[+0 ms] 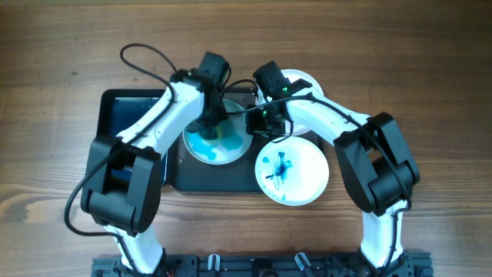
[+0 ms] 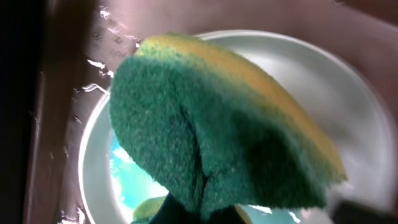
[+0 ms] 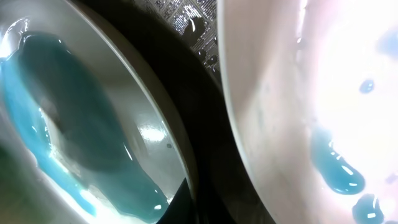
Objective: Clean dirty plates on tray and stack at the side
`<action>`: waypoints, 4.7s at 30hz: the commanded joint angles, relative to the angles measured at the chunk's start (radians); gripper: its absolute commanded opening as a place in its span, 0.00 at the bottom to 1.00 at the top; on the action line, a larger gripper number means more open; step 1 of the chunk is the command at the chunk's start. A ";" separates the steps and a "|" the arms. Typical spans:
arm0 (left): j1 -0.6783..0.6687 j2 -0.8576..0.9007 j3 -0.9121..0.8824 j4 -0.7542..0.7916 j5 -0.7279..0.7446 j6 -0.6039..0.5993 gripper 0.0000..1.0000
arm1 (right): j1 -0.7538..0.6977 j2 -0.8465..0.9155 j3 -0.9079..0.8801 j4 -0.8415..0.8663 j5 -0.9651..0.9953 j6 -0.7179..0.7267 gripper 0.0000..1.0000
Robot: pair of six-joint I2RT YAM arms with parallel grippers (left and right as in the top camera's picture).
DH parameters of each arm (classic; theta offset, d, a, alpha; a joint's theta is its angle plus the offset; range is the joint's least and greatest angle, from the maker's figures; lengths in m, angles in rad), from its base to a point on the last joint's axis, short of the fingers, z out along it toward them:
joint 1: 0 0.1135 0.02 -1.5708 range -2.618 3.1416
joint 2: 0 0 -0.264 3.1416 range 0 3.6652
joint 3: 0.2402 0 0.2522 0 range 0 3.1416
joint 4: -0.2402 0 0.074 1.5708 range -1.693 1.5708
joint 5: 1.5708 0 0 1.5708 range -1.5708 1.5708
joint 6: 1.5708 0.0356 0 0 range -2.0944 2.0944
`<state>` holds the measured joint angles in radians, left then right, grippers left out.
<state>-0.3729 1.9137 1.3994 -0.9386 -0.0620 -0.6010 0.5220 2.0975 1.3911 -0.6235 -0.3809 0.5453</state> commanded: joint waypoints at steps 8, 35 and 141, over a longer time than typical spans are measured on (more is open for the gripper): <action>0.231 -0.017 0.428 -0.395 0.227 0.151 0.04 | 0.000 -0.058 -0.009 -0.043 0.080 -0.049 0.04; 0.476 -0.029 0.433 -0.409 0.199 0.179 0.04 | 0.613 -0.317 0.006 -0.200 1.817 -0.154 0.04; 0.263 -0.028 0.432 -0.338 0.225 0.153 0.04 | -0.450 -0.523 -0.562 -0.251 0.012 -0.307 0.04</action>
<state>-0.1085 1.9083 1.8172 -1.2755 0.1658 -0.4496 0.0677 1.6169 0.7818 -0.8261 -0.3985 0.2298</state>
